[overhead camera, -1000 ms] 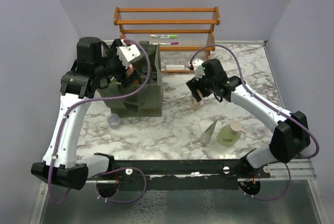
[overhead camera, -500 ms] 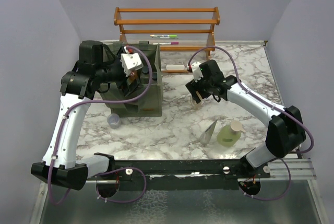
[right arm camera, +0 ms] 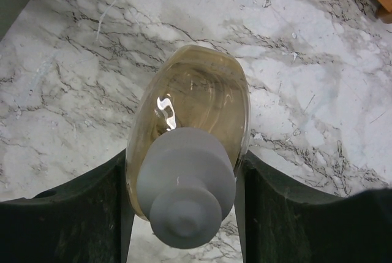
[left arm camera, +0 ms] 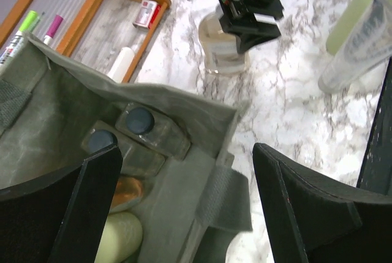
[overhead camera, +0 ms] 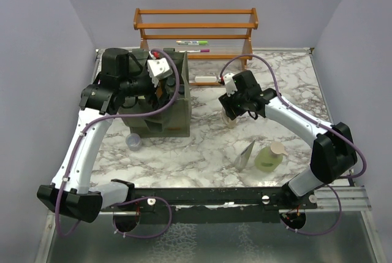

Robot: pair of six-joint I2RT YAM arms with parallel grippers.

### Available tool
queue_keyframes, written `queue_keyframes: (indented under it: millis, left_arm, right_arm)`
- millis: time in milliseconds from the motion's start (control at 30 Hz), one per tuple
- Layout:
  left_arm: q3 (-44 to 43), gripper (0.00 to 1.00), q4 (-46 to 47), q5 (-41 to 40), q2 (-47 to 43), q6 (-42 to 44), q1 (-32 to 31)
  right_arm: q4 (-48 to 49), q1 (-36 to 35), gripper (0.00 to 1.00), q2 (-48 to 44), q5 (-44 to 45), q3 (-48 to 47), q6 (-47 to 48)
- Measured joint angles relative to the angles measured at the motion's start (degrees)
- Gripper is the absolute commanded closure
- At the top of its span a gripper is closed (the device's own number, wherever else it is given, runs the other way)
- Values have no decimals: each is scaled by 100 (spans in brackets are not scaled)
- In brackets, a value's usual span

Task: Place the personal care products into the canvas bag
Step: Pick up the care product from the center of the board.

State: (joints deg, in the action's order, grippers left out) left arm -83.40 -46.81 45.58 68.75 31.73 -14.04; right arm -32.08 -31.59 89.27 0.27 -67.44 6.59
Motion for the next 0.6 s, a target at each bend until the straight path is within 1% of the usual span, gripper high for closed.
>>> queue_keyframes:
  millis: [167,433,600]
  left_arm:
    - [28,14,826,-260,155,-1172,-116]
    - [-540,23,1482,-1429,916,-2885,-505]
    - [-616,31,1646,-2249,1261,-3574,-638]
  right_arm:
    - [-28,0,83,0,7,-26,22]
    - [-120,4,98,-22,24,-74,162]
    - [-219,4,98,-275,-109,-74,345]
